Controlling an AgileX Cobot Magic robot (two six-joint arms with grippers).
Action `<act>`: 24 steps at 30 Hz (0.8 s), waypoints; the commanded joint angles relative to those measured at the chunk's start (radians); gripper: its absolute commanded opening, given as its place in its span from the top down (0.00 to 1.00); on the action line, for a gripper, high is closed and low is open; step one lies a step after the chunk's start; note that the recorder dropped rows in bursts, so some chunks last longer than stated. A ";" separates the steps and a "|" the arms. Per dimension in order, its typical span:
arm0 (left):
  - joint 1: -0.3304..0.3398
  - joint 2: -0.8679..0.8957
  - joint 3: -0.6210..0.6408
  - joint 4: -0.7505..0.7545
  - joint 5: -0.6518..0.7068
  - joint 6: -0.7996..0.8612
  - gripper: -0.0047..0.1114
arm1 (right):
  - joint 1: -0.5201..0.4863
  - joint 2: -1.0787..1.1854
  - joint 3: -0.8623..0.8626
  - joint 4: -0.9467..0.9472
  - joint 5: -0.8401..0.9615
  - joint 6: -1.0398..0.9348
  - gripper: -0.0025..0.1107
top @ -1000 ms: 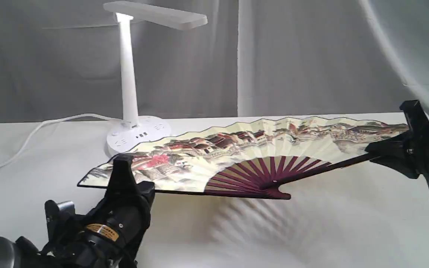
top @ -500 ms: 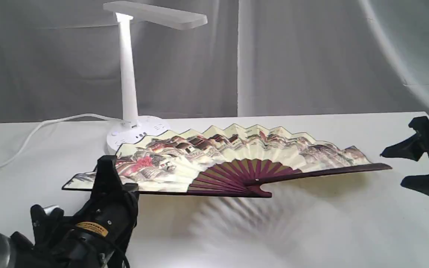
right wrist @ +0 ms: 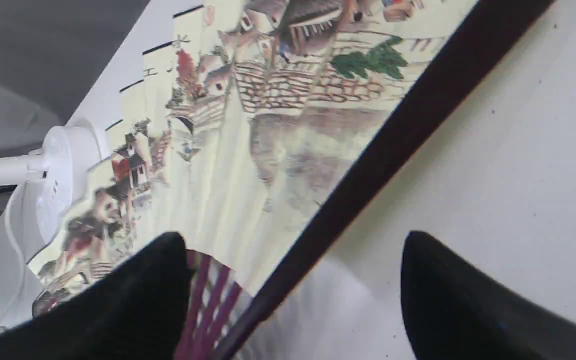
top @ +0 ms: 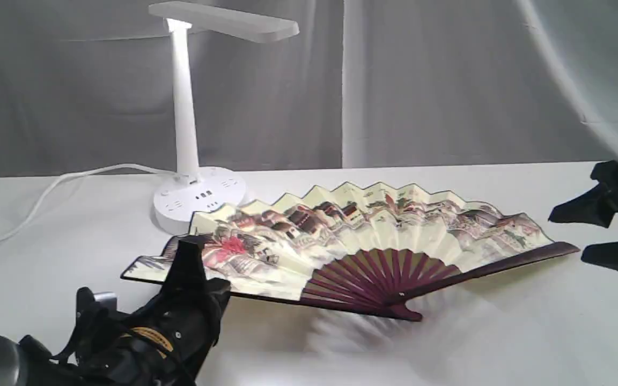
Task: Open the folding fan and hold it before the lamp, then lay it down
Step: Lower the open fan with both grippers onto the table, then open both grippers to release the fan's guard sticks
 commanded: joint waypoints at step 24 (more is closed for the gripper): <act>0.001 0.147 -0.159 0.326 0.151 -0.075 0.57 | -0.007 -0.130 -0.003 -0.108 0.064 -0.001 0.44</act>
